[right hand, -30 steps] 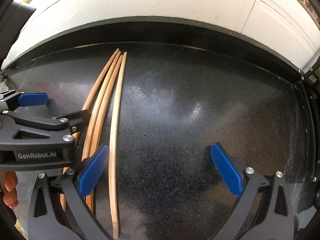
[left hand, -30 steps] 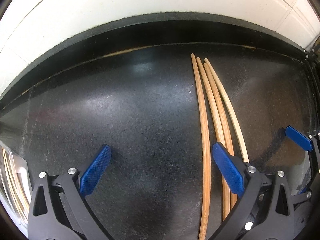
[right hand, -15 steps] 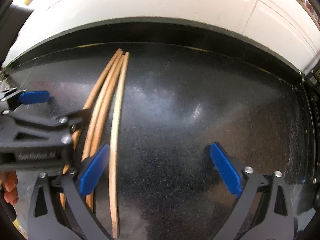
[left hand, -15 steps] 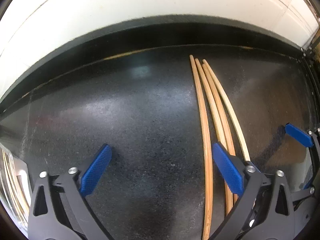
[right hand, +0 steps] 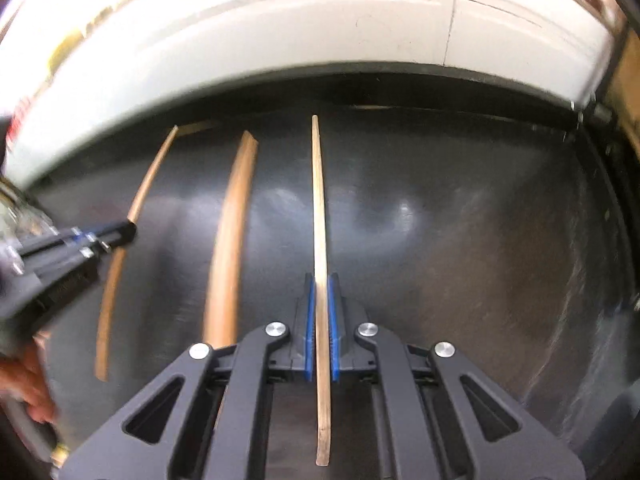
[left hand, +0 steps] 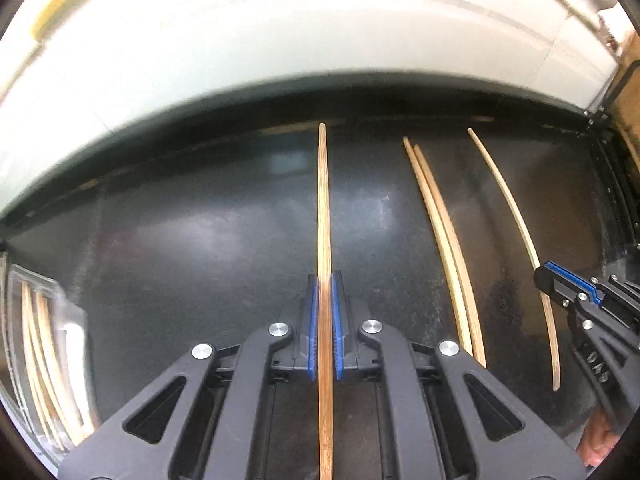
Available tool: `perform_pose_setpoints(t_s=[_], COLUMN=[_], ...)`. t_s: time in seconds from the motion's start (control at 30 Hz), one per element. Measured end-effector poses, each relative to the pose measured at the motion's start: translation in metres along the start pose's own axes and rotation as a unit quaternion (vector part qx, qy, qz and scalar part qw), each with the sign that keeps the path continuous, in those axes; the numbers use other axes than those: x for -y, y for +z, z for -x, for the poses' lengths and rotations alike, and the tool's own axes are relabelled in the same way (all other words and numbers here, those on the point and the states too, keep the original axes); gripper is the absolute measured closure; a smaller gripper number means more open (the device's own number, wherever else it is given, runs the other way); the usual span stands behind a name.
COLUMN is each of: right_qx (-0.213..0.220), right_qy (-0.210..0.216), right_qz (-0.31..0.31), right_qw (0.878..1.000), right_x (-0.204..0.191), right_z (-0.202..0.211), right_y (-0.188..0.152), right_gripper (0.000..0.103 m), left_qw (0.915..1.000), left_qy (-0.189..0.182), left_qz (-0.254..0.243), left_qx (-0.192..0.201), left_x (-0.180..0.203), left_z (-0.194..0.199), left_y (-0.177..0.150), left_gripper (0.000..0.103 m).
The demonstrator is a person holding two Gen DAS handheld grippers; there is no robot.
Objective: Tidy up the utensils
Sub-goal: 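Grasp a chopstick with the left tool while the right tool grasps another chopstick, then carry both held chopsticks over the clear tray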
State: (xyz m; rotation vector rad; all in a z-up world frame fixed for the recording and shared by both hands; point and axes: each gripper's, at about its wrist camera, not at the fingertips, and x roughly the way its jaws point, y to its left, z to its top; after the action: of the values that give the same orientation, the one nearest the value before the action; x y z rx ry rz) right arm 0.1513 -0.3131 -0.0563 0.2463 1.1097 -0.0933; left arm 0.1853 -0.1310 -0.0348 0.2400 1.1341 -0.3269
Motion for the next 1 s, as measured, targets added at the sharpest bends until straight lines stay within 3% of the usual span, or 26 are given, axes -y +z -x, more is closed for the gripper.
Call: perform_pose_setpoints(t_s=[0.13, 0.33, 0.53, 0.73, 1.0], right_qx=[0.006, 0.014, -0.022, 0.005, -0.017], right_qy=[0.071, 0.143, 0.155, 0.176, 0.19], right_qz=[-0.052, -0.06, -0.03, 0.006, -0.009], right_qw=[0.996, 0.988, 0.987, 0.984, 0.982], right_x=[-0.013, -0.059, -0.136, -0.223, -0.298], right_z=[0.028, 0.068, 0.062, 0.086, 0.061], right_y=[-0.002, -0.022, -0.065, -0.061, -0.078], right_gripper=[0.096, 0.096, 0.096, 0.096, 0.096], left_qw=[0.9995, 0.9978, 0.9965, 0.9941, 0.9933], left_qy=[-0.02, -0.046, -0.034, -0.045, -0.051], left_qz=[0.018, 0.034, 0.065, 0.088, 0.097], left_qx=[0.017, 0.035, 0.04, 0.045, 0.036], left_x=[-0.016, -0.067, -0.144, -0.217, -0.3], left_z=[0.033, 0.086, 0.121, 0.151, 0.15], left_y=[-0.007, -0.035, -0.086, -0.103, -0.126], left_gripper=[0.097, 0.097, 0.097, 0.097, 0.097])
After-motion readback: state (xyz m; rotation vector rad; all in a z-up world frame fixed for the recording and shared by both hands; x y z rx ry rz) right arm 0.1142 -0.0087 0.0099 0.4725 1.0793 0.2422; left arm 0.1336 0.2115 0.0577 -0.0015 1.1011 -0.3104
